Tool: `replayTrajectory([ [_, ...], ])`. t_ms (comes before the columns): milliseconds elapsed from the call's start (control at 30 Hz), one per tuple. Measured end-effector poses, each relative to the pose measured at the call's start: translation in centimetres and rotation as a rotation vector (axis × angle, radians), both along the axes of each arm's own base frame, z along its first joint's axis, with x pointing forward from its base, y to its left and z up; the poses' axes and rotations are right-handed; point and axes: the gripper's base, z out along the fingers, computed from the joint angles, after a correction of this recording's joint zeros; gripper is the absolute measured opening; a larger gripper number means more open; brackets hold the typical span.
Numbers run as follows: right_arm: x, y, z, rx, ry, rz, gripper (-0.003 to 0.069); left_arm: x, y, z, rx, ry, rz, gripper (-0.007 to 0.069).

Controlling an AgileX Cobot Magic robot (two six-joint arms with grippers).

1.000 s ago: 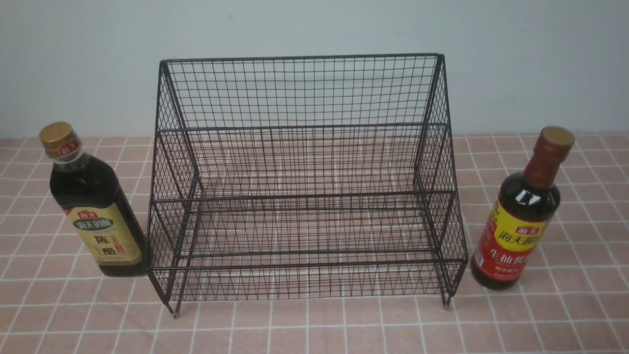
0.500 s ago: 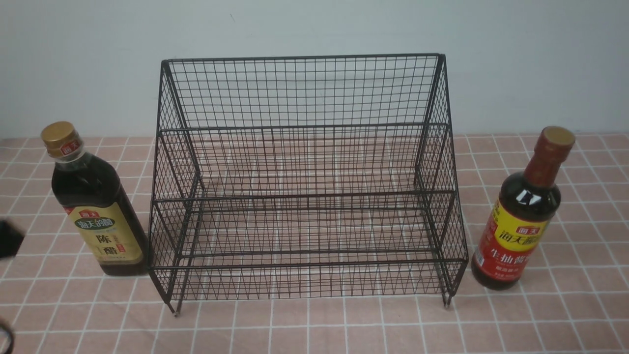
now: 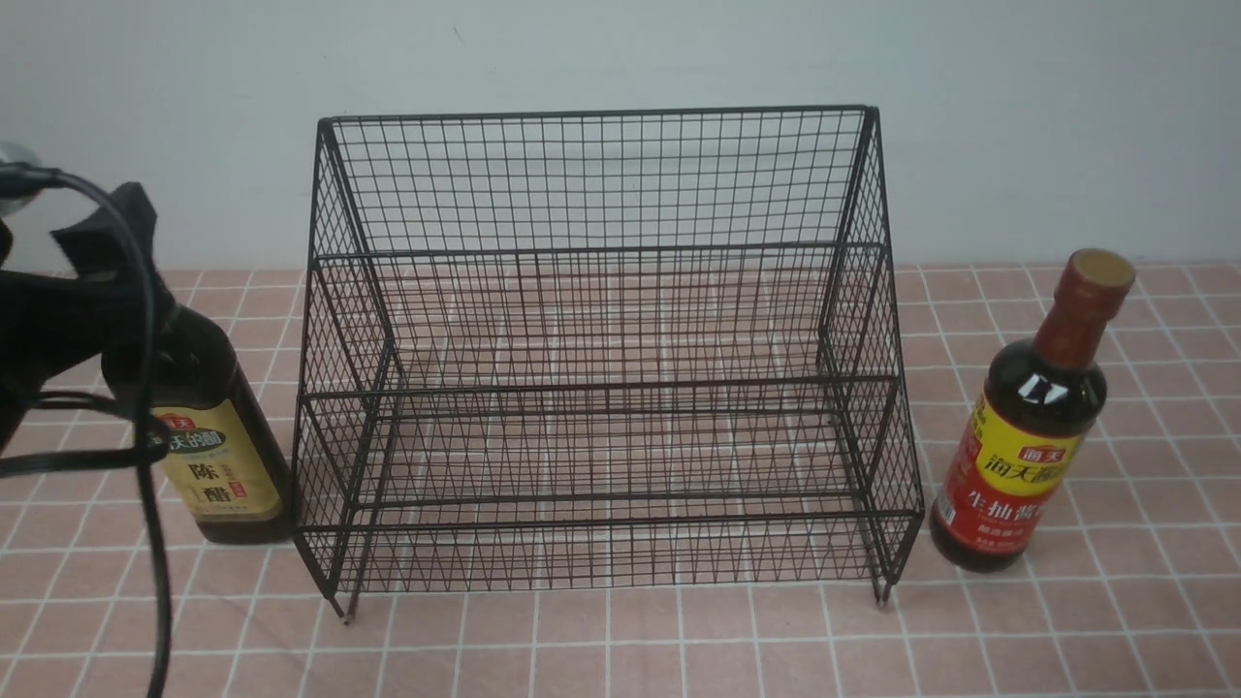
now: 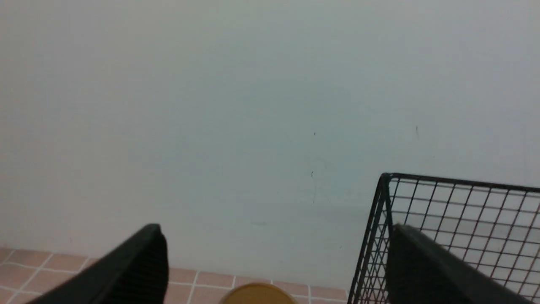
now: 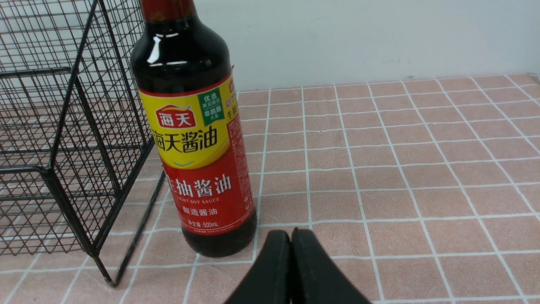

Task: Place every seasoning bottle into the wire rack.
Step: Use the left arm to grab the condiment bottle closest to it

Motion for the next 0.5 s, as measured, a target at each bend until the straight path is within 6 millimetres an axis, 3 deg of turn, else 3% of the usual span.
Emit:
replayTrajectory([
  [300,0.0,0.0,0.0,0.000,0.000,0.000,-0.0014,3.1,0.1,-3.0,0.033,0.079,0.030,0.0622],
  [433,0.0,0.0,0.0,-0.001,0.000,0.000,-0.0014,3.6,0.2,-3.9,0.019,0.114,0.046,0.0554],
  [500,0.0,0.0,0.0,-0.002,0.000,0.000,-0.0014,3.6,0.2,-4.0,0.019,0.113,0.047,0.0475],
])
